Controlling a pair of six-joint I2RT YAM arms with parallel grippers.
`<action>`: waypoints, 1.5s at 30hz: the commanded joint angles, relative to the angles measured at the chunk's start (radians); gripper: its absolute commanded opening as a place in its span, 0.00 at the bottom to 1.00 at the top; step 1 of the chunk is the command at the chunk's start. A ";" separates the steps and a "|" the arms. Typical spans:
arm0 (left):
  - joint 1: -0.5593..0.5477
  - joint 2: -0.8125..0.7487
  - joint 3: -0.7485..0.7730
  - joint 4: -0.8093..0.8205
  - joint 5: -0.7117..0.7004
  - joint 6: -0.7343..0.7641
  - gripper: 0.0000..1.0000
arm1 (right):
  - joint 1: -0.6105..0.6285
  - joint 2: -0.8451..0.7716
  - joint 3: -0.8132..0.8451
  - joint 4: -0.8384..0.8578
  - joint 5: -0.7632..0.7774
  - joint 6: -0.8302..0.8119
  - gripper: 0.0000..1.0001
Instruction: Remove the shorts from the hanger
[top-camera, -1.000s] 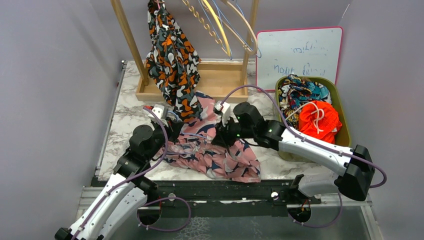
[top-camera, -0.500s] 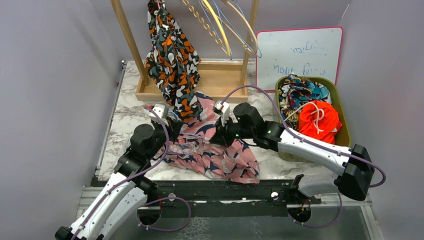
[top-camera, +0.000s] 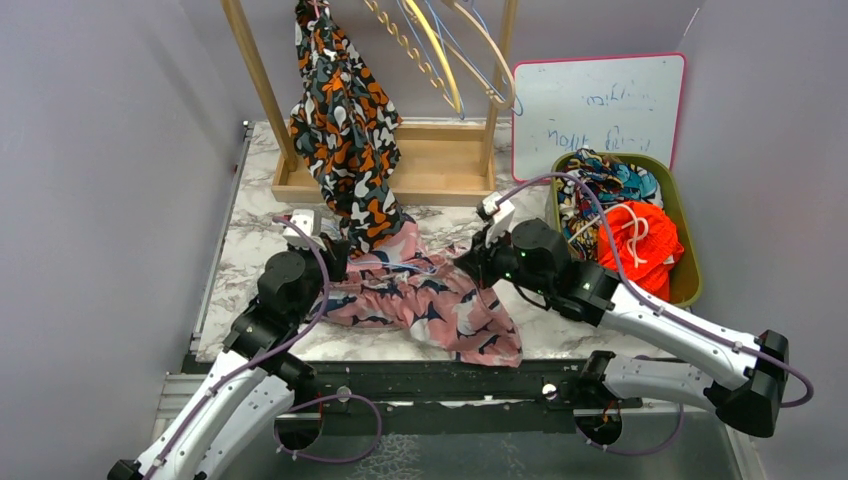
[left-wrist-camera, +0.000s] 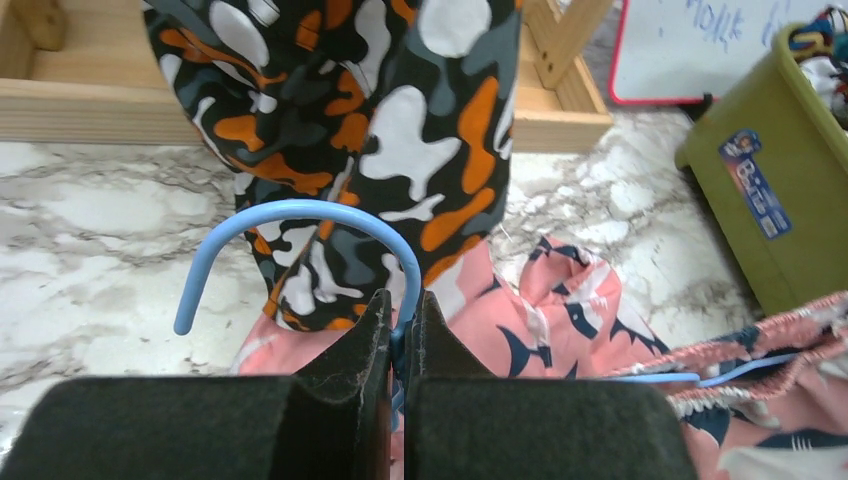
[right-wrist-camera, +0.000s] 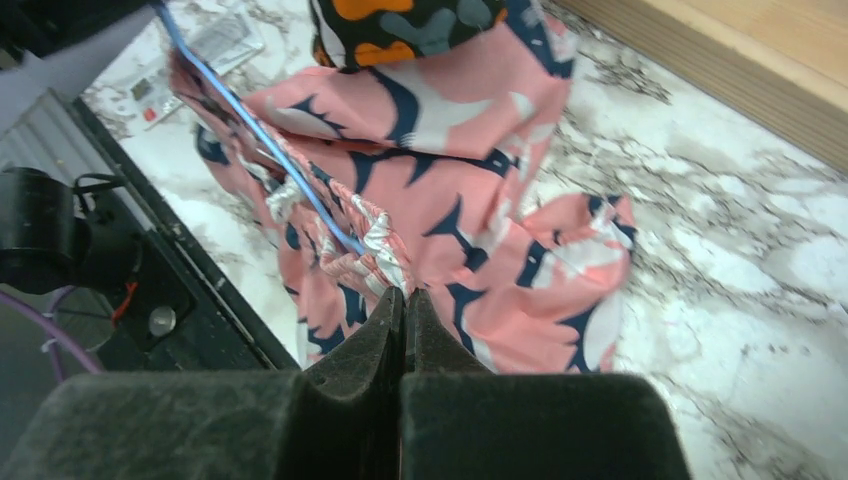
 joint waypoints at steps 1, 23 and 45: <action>0.007 -0.026 0.045 -0.080 -0.190 -0.005 0.00 | -0.007 -0.071 -0.037 -0.097 0.131 0.000 0.01; 0.007 -0.066 0.024 -0.054 -0.175 -0.018 0.00 | -0.007 0.285 -0.032 0.085 0.071 0.075 0.03; 0.007 -0.025 0.020 0.037 0.147 0.075 0.00 | -0.014 -0.038 -0.110 0.073 -0.076 -0.273 0.80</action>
